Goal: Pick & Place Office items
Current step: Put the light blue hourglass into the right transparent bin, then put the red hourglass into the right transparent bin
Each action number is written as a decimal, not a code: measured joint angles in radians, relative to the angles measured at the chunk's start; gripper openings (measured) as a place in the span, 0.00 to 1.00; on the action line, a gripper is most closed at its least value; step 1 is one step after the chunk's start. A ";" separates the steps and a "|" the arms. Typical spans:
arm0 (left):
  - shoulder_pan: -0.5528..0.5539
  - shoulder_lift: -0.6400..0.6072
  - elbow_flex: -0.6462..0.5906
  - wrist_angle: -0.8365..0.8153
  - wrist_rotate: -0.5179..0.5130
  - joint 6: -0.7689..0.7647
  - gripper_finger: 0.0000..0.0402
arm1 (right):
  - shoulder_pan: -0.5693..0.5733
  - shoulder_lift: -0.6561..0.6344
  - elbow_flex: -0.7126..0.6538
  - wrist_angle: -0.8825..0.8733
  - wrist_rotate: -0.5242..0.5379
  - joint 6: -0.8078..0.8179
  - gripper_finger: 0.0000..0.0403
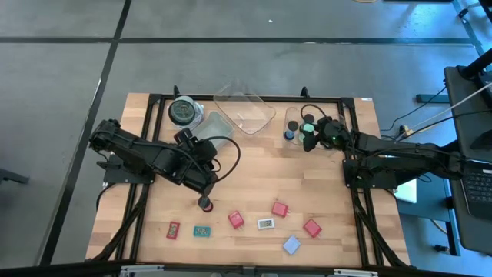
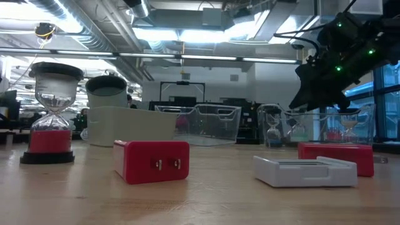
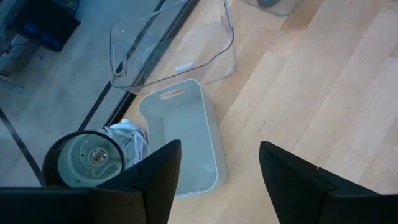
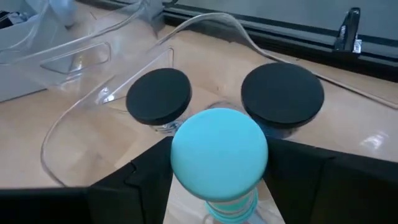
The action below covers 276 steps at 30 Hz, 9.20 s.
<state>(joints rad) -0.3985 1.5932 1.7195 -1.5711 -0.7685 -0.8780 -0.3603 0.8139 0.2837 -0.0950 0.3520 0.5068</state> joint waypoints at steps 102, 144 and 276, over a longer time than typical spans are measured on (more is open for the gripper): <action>-0.013 0.002 0.000 0.006 0.001 -0.040 0.53 | 0.245 0.128 0.495 -0.351 -0.410 -0.175 0.70; -0.153 0.342 -0.029 0.066 0.407 -0.168 0.76 | 0.358 0.128 0.493 -0.350 -0.333 -0.197 0.70; 0.410 0.421 -0.298 1.391 0.477 0.531 0.55 | 0.357 0.129 0.492 -0.383 -0.315 -0.201 0.70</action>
<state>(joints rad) 0.0115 2.0140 1.4220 -0.1802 -0.2916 -0.3471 -0.0029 0.9424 0.7761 -0.4782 0.0372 0.3055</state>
